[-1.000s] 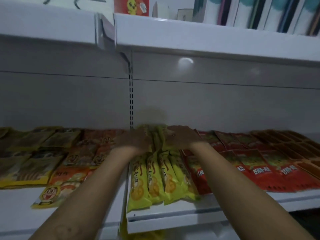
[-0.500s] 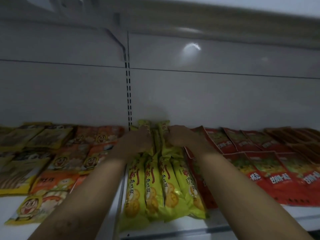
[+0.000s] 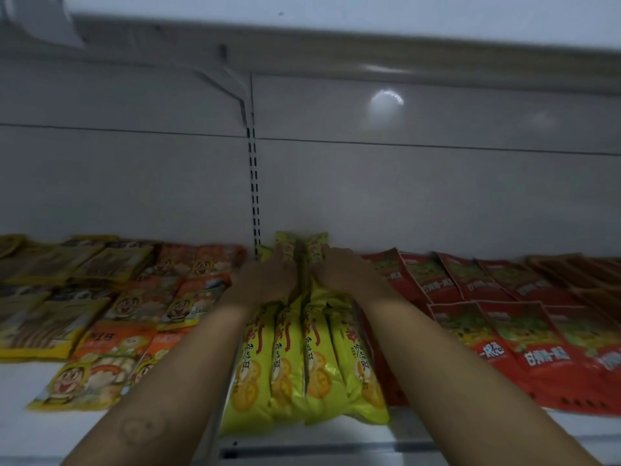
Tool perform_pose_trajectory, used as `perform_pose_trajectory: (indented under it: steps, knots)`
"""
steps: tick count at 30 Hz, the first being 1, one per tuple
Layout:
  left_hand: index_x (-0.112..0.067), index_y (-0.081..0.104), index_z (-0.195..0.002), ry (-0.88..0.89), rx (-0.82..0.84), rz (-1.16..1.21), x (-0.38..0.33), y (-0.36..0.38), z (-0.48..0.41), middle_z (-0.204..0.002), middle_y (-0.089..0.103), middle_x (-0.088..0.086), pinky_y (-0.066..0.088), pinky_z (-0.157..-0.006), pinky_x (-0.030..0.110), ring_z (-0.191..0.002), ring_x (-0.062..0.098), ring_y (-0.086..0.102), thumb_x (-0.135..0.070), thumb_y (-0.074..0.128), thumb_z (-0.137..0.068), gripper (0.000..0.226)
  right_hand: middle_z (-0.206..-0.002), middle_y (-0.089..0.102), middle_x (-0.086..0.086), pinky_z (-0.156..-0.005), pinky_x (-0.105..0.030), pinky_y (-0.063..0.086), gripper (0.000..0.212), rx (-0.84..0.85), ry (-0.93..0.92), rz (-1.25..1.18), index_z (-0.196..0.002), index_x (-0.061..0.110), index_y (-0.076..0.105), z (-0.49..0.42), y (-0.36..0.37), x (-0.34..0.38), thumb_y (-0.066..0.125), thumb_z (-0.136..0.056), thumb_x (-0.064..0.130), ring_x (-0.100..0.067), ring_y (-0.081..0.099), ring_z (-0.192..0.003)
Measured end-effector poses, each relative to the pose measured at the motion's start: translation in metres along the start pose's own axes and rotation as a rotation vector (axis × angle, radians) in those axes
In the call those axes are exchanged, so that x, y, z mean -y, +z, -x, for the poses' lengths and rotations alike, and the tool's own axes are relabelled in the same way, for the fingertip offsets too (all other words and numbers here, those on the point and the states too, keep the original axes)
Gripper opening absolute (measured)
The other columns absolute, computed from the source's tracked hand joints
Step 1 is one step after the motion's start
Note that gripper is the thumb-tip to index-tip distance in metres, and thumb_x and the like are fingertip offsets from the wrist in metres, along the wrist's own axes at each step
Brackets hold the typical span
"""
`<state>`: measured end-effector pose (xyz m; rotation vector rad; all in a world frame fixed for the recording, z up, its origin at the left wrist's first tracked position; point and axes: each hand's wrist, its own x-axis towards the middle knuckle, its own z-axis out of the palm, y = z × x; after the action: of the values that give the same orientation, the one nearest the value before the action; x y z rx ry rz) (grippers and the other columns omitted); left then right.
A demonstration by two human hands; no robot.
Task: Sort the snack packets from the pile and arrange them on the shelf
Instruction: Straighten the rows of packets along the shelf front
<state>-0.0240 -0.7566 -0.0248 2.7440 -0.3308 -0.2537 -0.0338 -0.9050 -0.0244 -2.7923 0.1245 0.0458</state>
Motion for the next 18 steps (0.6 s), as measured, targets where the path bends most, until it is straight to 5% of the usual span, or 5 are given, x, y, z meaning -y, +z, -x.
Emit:
perform_pose_trajectory:
  steps: [6, 11, 13, 16, 18]
  knots:
    - [-0.017, 0.016, -0.155, -0.099, -0.065, 0.017, 0.000, 0.006, 0.005, -0.155, 0.033, 0.019, 0.032, -0.111, 0.052, -0.135, 0.041, 0.040, -0.052, 0.022, -0.101, 0.064, -0.129, 0.059, -0.018, -0.081, -0.030, 0.041, 0.049, -0.030, -0.005, -0.035, -0.127, 0.001, 0.055, 0.014, -0.004, -0.001, 0.045, -0.101, 0.042, -0.032, 0.057, -0.116]
    - [-0.014, 0.019, -0.154, -0.104, -0.122, -0.015, -0.009, 0.007, 0.016, -0.150, 0.042, 0.019, 0.028, -0.111, 0.051, -0.135, 0.039, 0.041, -0.057, 0.028, -0.100, 0.070, -0.086, 0.061, -0.009, -0.060, -0.029, 0.040, 0.047, -0.042, -0.059, -0.025, -0.092, 0.005, 0.059, 0.026, -0.012, -0.004, 0.049, -0.097, 0.050, -0.021, 0.056, -0.076]
    - [-0.015, 0.027, -0.151, -0.095, -0.141, -0.108, -0.014, 0.004, 0.021, -0.152, 0.039, 0.017, 0.022, -0.114, 0.053, -0.139, 0.039, 0.035, -0.058, 0.030, -0.100, 0.067, -0.082, 0.062, -0.006, -0.060, -0.030, 0.044, 0.047, -0.056, -0.078, -0.015, -0.090, 0.006, 0.061, 0.032, -0.018, -0.008, 0.051, -0.095, 0.052, -0.023, 0.060, -0.076]
    - [-0.021, 0.036, -0.147, -0.015, -0.197, -0.191, -0.027, -0.002, 0.030, -0.148, 0.044, 0.013, 0.020, -0.114, 0.055, -0.138, 0.036, 0.035, -0.059, 0.033, -0.098, 0.062, -0.122, 0.064, -0.011, -0.086, -0.032, 0.045, 0.043, -0.025, -0.107, -0.026, -0.121, 0.010, 0.062, 0.046, -0.035, -0.018, 0.056, -0.095, 0.044, -0.031, 0.059, -0.113]
    - [-0.023, 0.042, -0.143, 0.060, -0.229, -0.200, -0.038, -0.005, 0.036, -0.145, 0.048, 0.010, 0.020, -0.112, 0.053, -0.137, 0.033, 0.037, -0.056, 0.036, -0.098, 0.056, -0.152, 0.042, -0.008, -0.108, -0.035, 0.034, 0.061, -0.039, -0.086, -0.014, -0.147, 0.012, 0.041, 0.056, -0.049, -0.031, 0.055, -0.096, 0.044, -0.029, 0.039, -0.138]
